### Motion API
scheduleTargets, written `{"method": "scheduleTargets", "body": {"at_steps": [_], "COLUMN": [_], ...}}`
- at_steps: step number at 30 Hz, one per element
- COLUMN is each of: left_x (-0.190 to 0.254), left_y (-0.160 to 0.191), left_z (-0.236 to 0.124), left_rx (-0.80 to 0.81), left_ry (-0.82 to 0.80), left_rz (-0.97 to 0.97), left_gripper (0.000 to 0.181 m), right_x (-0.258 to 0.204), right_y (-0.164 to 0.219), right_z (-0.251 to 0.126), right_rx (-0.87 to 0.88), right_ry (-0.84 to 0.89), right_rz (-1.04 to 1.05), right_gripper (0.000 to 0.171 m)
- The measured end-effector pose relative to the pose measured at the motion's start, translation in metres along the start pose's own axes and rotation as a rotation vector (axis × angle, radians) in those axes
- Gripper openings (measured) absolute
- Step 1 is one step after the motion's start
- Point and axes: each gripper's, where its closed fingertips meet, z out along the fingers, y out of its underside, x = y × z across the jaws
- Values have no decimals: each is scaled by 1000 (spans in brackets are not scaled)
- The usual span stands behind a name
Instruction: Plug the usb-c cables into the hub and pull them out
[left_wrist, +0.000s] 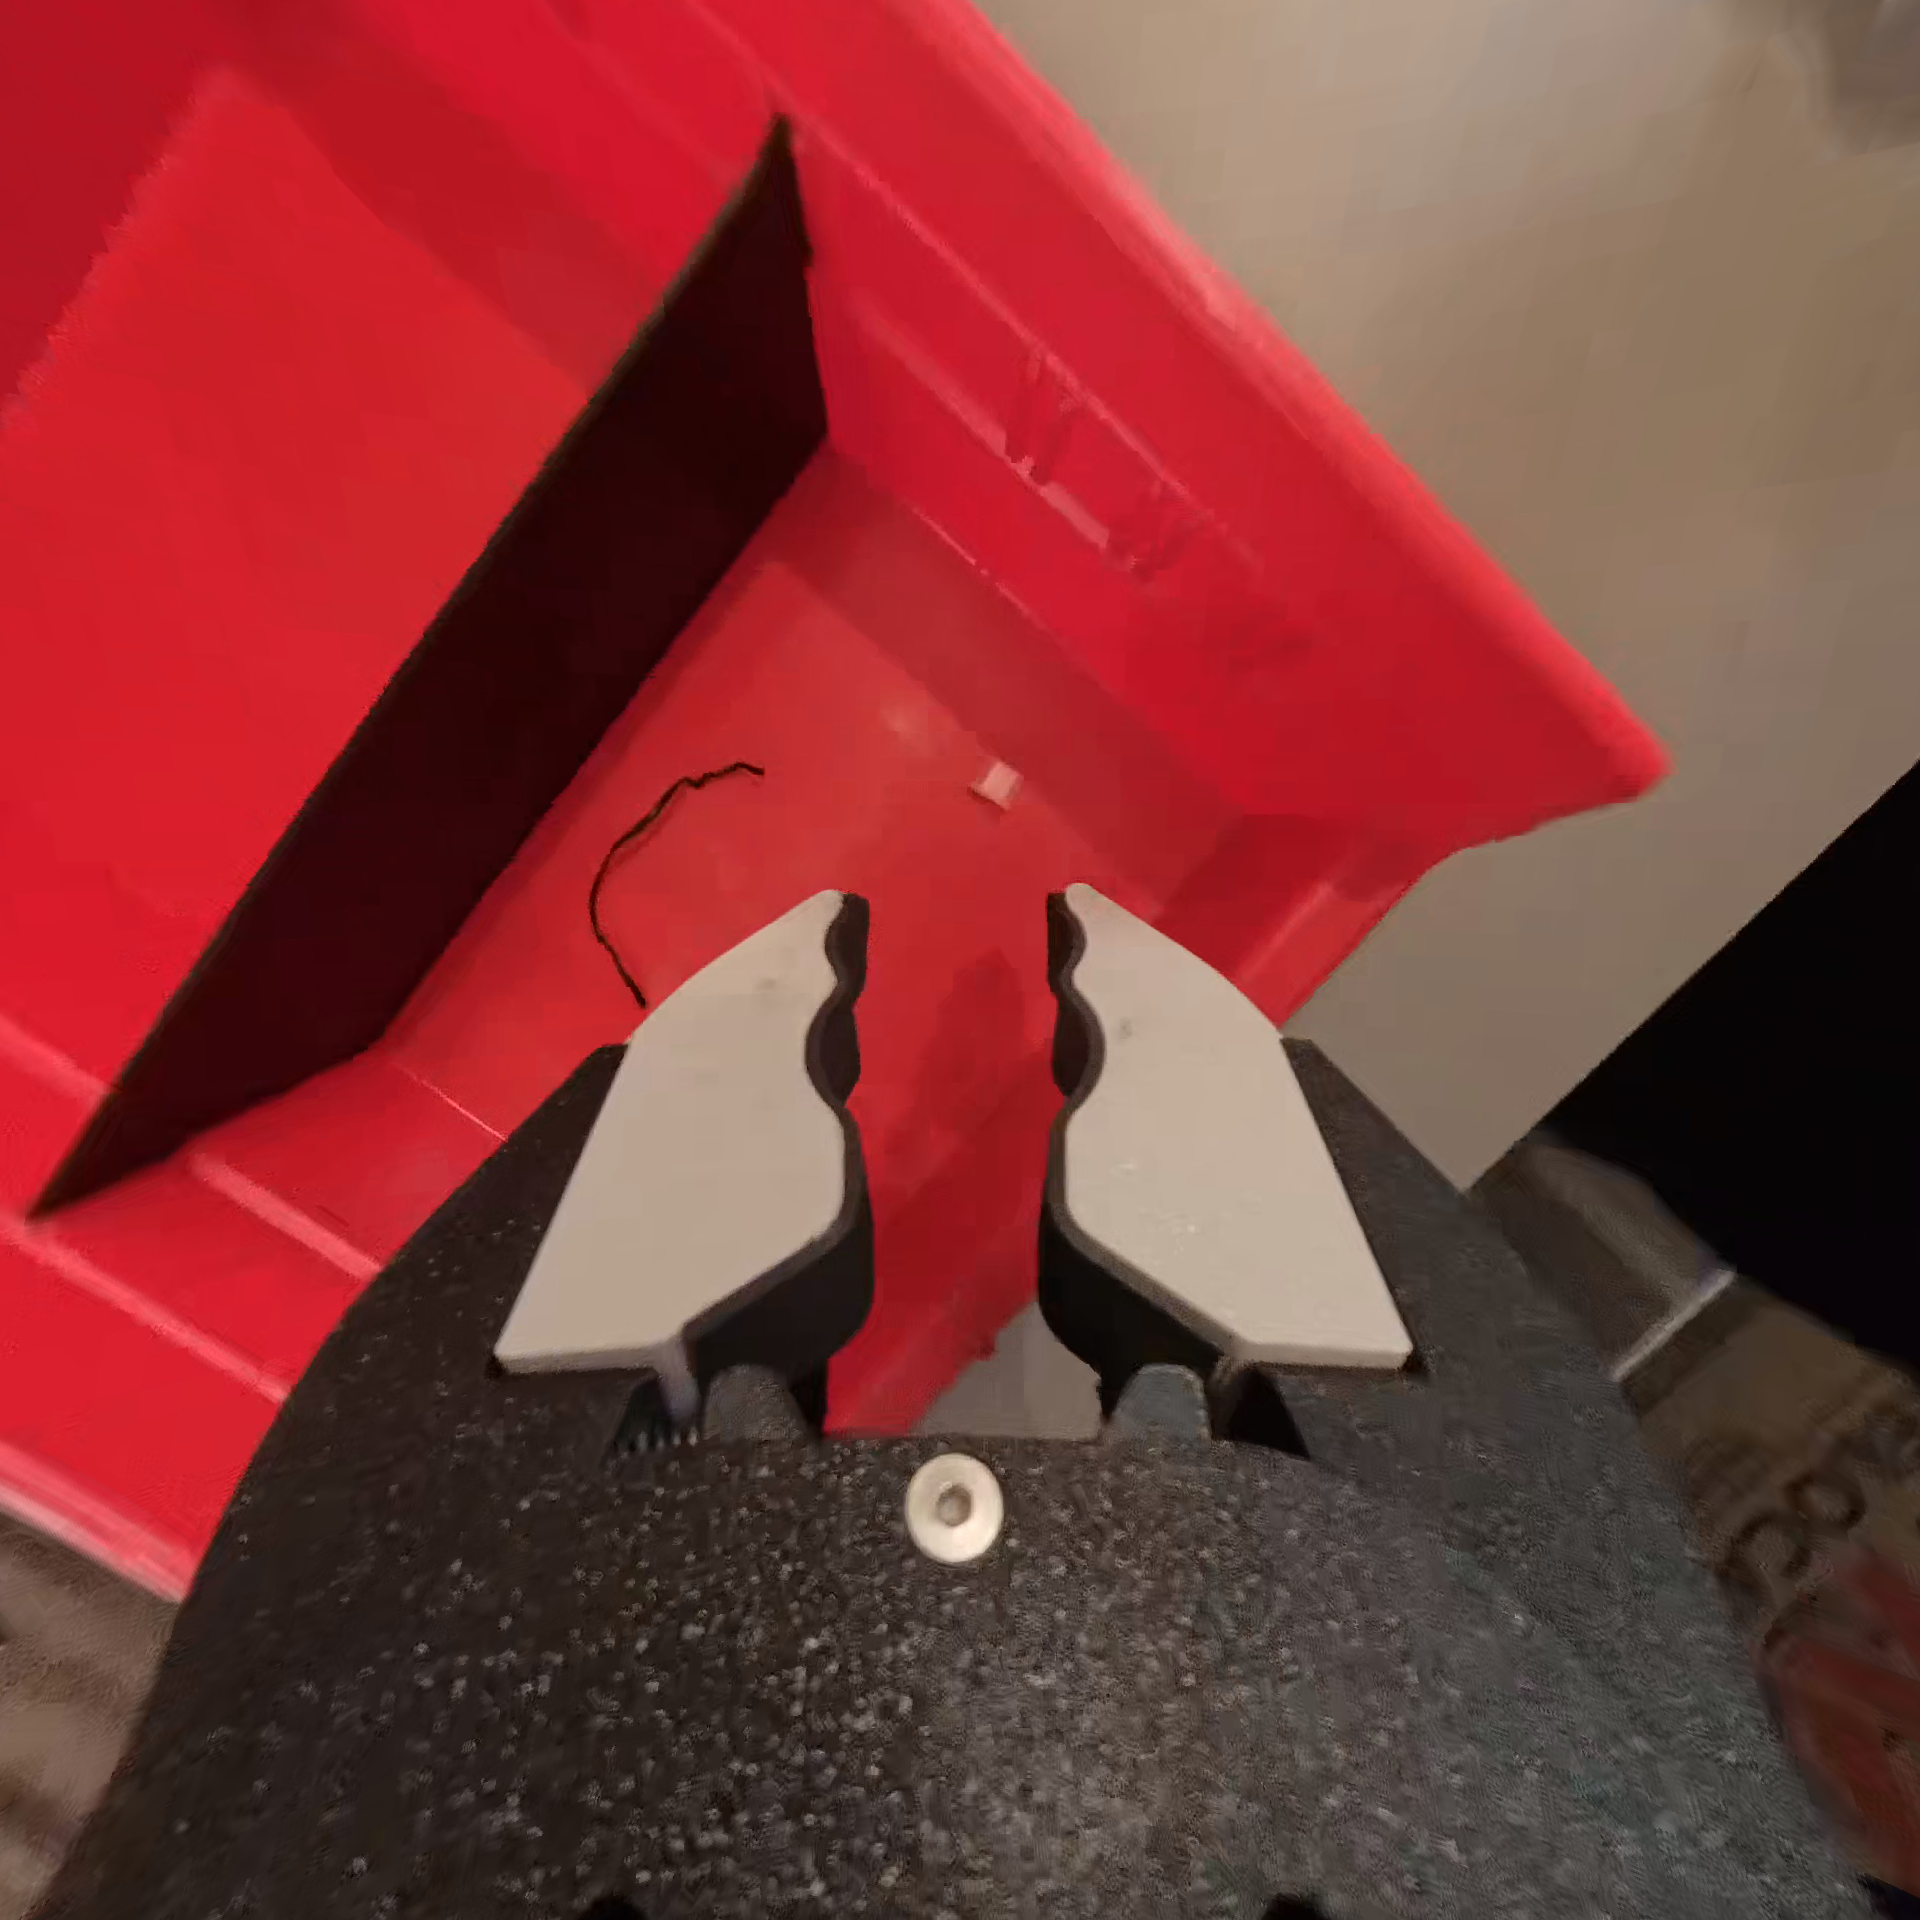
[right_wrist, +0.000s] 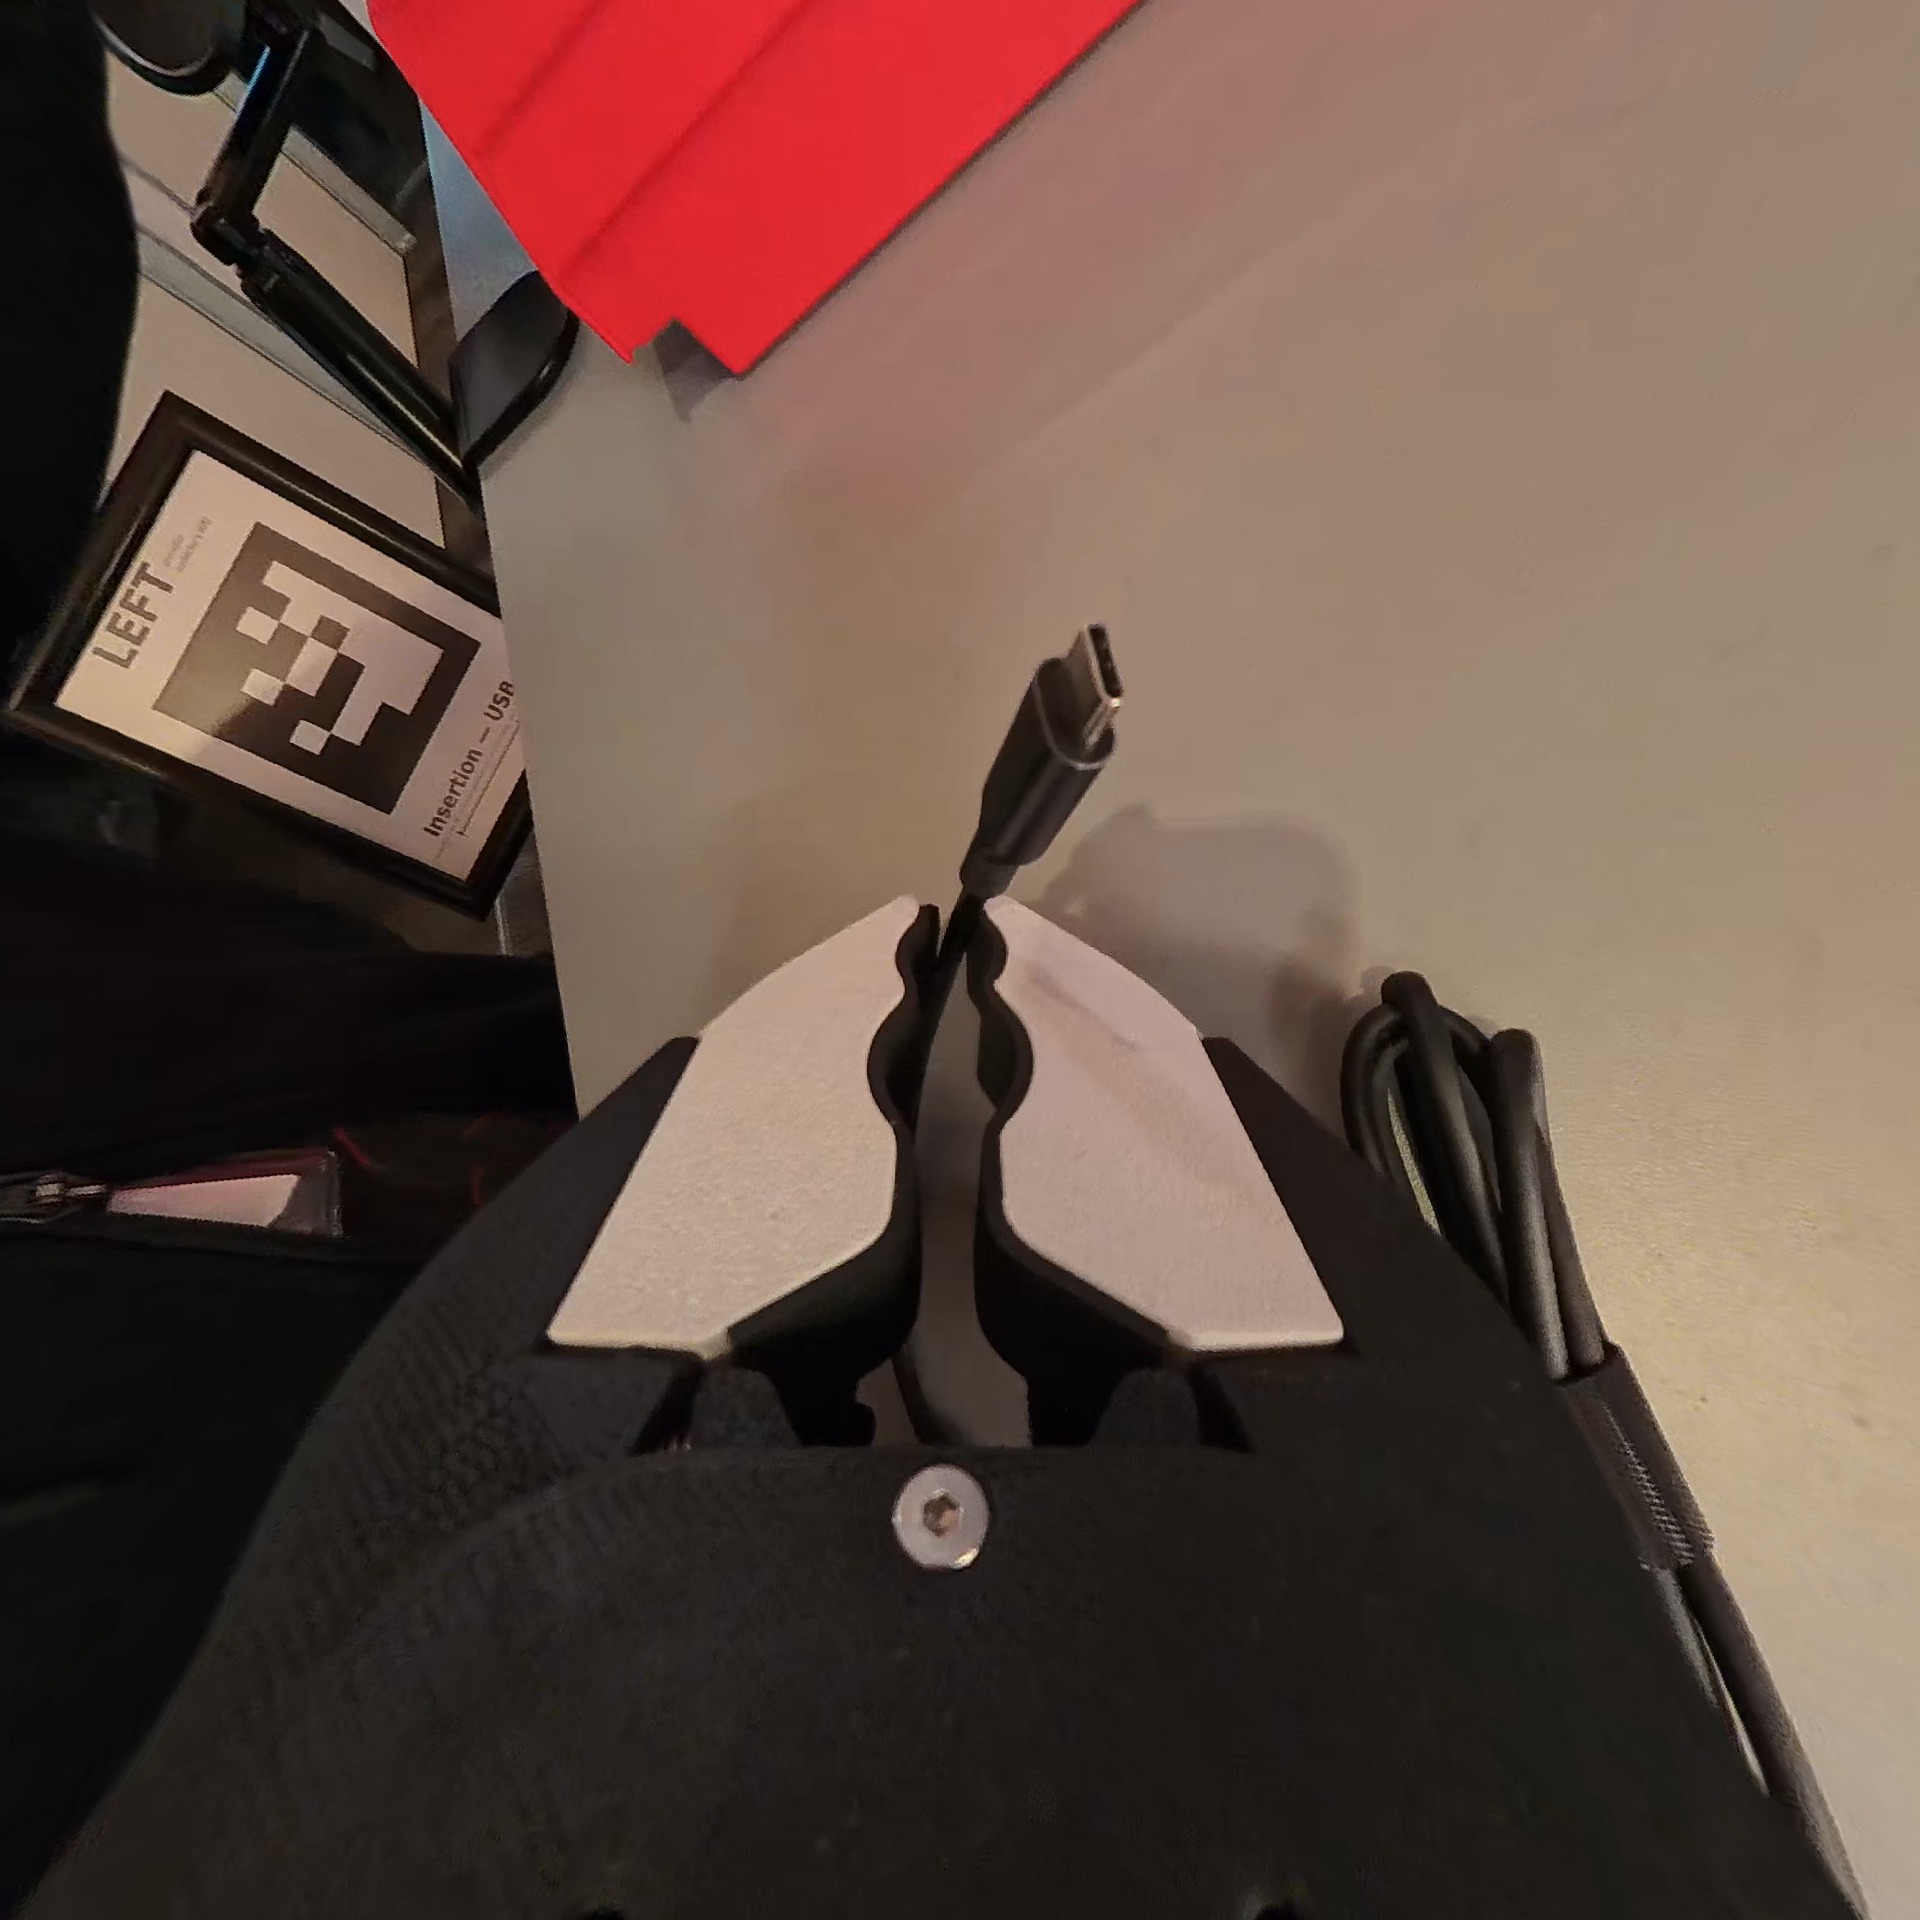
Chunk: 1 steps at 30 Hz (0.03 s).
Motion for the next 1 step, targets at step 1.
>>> {"method": "scheduleTargets", "body": {"at_steps": [1], "left_x": [-3], "left_y": [1], "left_z": [9], "left_rx": [-50], "left_ry": [4], "left_rz": [44], "left_gripper": [33], "right_x": [0], "right_y": [0], "right_z": [0], "right_rx": [-2], "right_ry": [1], "right_rz": [0], "right_gripper": [5]}}
